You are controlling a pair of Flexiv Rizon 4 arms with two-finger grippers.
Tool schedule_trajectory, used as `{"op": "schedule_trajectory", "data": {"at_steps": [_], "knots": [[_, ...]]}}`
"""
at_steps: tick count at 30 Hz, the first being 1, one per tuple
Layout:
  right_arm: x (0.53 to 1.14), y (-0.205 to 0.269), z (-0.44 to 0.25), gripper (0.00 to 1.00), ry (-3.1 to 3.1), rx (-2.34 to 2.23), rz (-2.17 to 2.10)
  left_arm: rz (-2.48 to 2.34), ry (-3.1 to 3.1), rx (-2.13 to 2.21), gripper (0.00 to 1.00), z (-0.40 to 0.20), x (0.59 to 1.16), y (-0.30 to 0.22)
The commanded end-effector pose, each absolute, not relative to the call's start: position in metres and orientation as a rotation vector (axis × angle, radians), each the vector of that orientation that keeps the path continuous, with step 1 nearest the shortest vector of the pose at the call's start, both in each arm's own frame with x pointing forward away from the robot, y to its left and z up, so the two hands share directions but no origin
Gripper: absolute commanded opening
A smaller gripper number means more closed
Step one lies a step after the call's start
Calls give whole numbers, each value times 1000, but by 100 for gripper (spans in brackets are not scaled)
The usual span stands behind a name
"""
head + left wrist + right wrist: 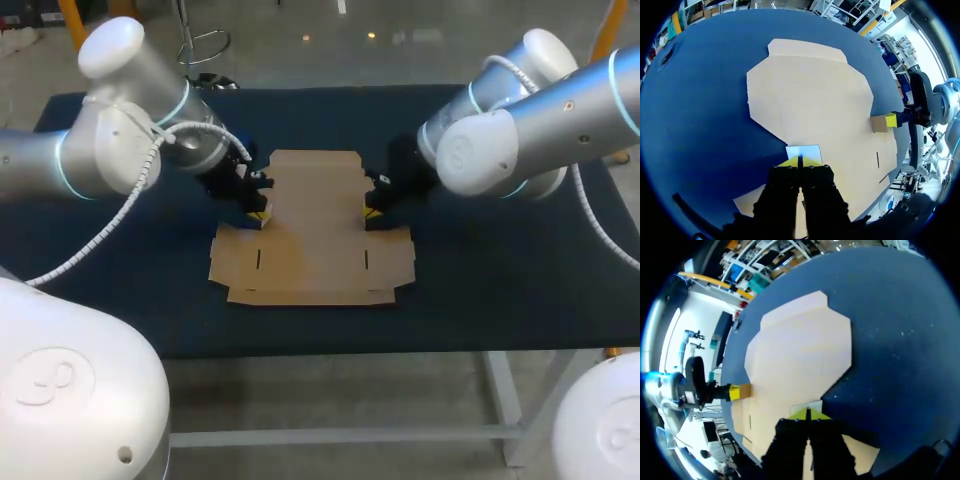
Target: Assemble the packaging by folding the flat box into shape, placing the metal phone stand inside, and closing the box properly
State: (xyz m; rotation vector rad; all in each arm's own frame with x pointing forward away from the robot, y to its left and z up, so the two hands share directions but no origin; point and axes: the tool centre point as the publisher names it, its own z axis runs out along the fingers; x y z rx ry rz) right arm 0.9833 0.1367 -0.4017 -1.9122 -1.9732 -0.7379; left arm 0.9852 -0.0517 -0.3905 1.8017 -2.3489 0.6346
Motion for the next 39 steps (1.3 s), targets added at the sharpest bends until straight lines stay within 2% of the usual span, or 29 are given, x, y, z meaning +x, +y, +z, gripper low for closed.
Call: {"op": "schedule_trajectory", "data": {"at_steps": [1, 39], "knots": [[983, 140, -402, 0, -1983, -1928, -727, 613, -2358, 1815, 0, -390, 986, -57], [989, 159, -416, 0, -2029, -2043, -619, 547, -2370, 1846, 0, -405, 988, -72]]}}
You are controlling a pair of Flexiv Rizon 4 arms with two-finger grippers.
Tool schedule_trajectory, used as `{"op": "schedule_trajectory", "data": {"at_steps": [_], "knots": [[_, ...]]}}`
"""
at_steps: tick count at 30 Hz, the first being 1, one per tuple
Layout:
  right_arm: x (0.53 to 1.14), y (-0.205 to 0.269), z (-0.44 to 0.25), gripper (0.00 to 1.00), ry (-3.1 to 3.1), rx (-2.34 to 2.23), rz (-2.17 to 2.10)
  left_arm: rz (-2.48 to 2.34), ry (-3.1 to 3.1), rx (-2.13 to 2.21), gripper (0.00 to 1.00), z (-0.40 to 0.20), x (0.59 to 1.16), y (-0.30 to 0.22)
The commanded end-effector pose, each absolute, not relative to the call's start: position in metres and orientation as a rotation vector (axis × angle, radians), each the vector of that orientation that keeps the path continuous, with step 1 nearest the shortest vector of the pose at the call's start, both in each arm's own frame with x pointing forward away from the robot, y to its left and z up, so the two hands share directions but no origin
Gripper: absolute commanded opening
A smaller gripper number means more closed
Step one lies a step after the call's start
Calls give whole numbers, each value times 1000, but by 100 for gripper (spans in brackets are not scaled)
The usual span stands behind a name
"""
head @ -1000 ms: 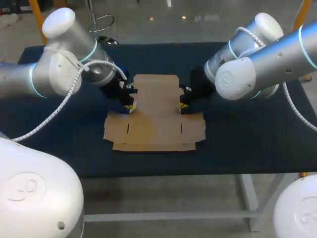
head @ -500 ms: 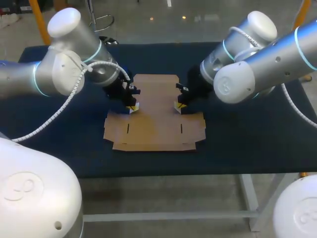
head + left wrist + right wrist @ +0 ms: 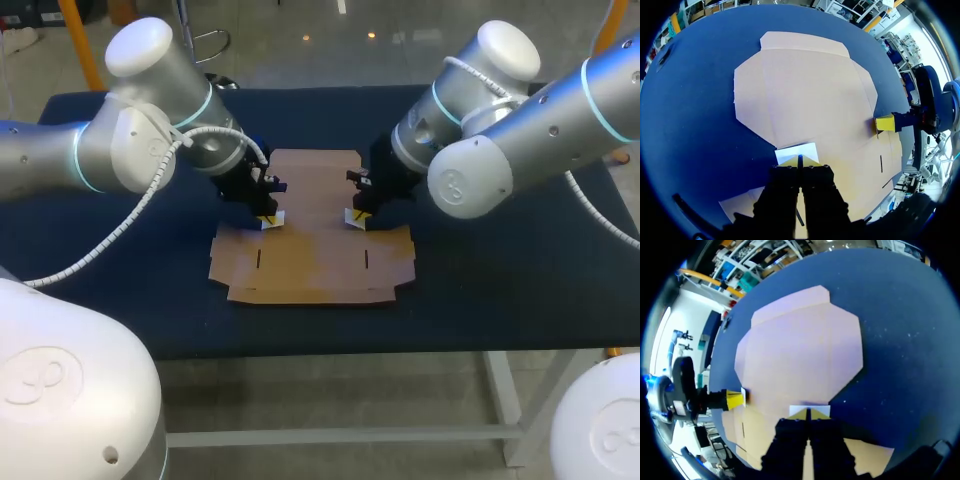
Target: Assemble the packaging by folding the flat box into shape, placing the metal phone stand inside, and closing the box properly
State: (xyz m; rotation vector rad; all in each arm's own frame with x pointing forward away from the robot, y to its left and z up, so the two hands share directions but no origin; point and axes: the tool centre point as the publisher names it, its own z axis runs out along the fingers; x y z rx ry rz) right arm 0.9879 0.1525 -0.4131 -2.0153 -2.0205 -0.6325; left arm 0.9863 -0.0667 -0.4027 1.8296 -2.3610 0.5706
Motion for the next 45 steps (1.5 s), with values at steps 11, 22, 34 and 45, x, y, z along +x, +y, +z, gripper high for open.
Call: {"op": "schedule_trajectory", "data": {"at_steps": [11, 22, 34, 45], "knots": [[989, 158, -426, 0, -2029, -2092, -562, 496, -2375, 1893, 0, -415, 989, -73], [992, 154, -441, 0, -2020, -2139, -458, 433, -2344, 1919, 0, -421, 990, -70], [991, 140, -416, 0, -1982, -2139, -544, 445, -2361, 1917, 0, -399, 987, -66], [990, 122, -396, 0, -1934, -2105, -596, 457, -2358, 1919, 0, -383, 982, -57]]}}
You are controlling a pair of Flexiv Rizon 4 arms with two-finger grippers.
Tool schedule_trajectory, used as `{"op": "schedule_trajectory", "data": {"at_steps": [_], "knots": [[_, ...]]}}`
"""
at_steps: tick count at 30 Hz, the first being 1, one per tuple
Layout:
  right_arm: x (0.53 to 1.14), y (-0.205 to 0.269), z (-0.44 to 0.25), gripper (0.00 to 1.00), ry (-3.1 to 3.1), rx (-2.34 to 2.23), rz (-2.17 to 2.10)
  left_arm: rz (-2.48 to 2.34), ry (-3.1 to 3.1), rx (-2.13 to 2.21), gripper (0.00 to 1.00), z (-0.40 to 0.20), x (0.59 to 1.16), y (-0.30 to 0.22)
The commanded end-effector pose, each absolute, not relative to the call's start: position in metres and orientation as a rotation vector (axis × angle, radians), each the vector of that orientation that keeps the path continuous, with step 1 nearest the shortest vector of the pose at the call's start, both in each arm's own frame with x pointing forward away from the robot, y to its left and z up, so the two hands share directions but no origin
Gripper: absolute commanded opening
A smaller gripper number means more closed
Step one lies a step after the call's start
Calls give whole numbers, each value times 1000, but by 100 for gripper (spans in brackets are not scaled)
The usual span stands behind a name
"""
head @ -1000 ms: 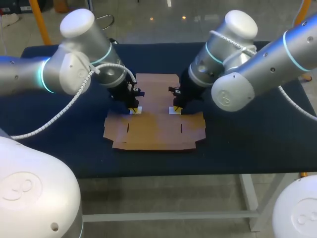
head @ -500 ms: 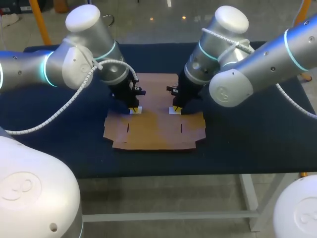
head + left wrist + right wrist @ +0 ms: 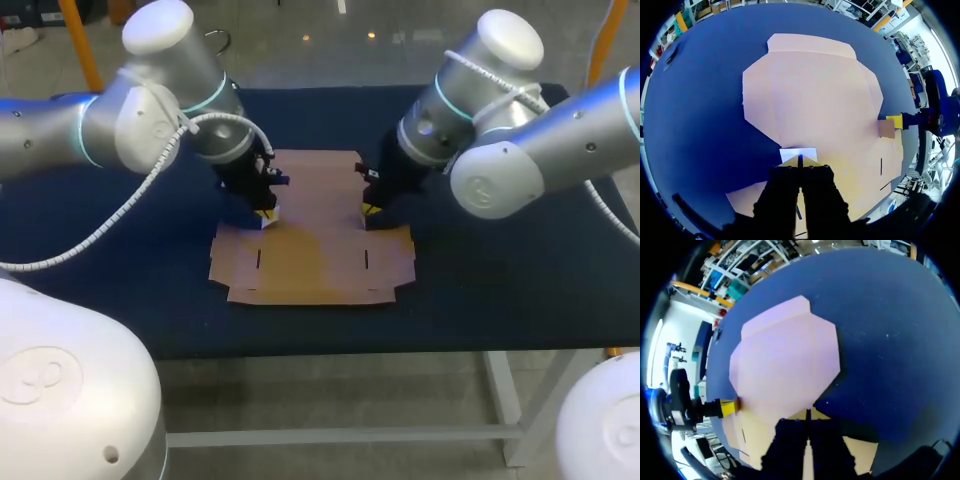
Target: Assemble the packaging by folding the flat box into shape, placing the metal phone stand inside, and closing the box properly
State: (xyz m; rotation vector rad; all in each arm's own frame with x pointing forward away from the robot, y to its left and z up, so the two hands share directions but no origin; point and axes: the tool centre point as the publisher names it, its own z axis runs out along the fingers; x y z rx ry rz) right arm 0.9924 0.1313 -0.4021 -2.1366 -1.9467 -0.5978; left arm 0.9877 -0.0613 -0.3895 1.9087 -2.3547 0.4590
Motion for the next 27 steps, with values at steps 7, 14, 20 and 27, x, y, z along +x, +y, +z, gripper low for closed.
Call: {"op": "schedule_trajectory", "data": {"at_steps": [7, 14, 20, 27], "knots": [[993, 111, -394, 0, -1880, -2062, -576, 455, -2340, 1926, 0, -375, 976, -48], [991, 96, -380, 0, -1840, -2022, -579, 465, -2328, 1933, 0, -361, 970, -39], [990, 82, -365, 0, -1810, -2013, -573, 479, -2308, 1945, 0, -345, 963, -29], [985, 69, -347, 0, -1798, -1999, -560, 493, -2291, 1972, 0, -326, 947, -19]]}}
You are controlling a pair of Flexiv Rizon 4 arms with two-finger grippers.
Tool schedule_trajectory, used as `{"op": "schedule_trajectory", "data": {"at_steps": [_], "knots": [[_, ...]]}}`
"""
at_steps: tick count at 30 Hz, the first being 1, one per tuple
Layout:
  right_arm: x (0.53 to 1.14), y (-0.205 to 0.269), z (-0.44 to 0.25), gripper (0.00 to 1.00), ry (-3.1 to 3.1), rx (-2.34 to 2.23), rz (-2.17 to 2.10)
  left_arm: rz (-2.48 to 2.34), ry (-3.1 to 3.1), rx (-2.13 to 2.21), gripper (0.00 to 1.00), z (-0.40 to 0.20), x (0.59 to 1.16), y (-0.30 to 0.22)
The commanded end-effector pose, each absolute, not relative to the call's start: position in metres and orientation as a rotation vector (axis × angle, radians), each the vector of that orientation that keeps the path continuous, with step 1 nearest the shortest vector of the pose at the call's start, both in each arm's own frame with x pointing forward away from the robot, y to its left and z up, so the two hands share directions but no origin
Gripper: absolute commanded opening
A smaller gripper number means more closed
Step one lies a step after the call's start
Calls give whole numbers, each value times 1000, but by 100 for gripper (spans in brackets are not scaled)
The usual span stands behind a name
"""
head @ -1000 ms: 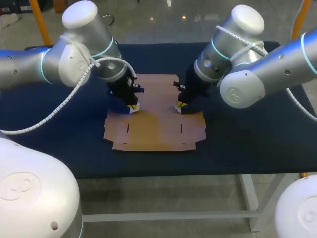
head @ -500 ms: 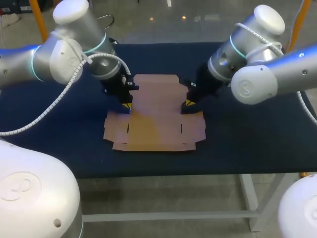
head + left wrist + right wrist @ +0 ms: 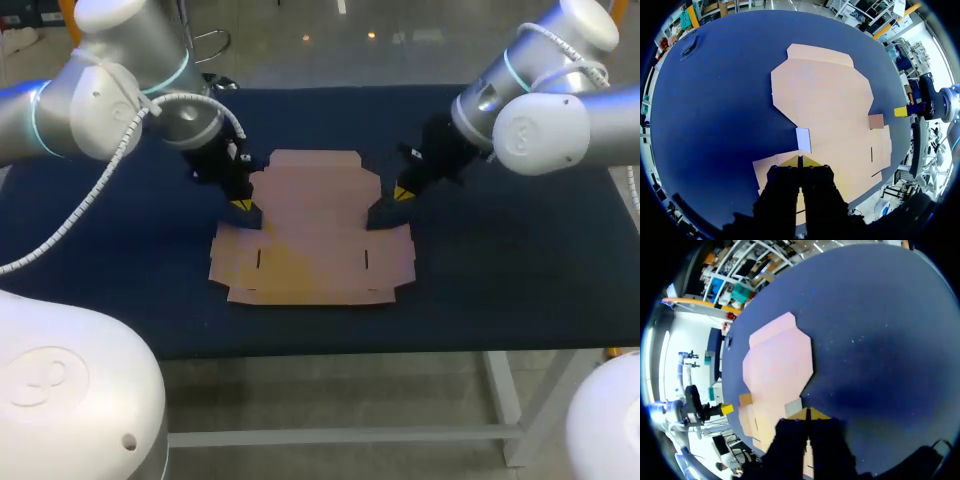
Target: Assemble the packaging by folding the flat box into shape, placing the metal phone stand inside, and closing the box properly
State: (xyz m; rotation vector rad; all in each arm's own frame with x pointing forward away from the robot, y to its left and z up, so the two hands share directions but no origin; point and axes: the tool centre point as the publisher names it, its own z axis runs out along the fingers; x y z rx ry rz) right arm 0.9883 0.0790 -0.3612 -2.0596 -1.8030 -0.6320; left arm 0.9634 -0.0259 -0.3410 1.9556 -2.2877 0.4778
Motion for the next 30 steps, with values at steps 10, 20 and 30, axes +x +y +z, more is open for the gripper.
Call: {"op": "schedule_trajectory", "data": {"at_steps": [10, 20, 30], "knots": [[953, 52, -331, 0, -1803, -2001, -541, 517, -2271, 1978, 0, -312, 914, -9], [904, 29, -334, 0, -1775, -2011, -526, 524, -2264, 1960, 0, -311, 872, -9], [867, 4, -331, 0, -1754, -2021, -529, 536, -2242, 1978, 0, -310, 836, -13]]}}
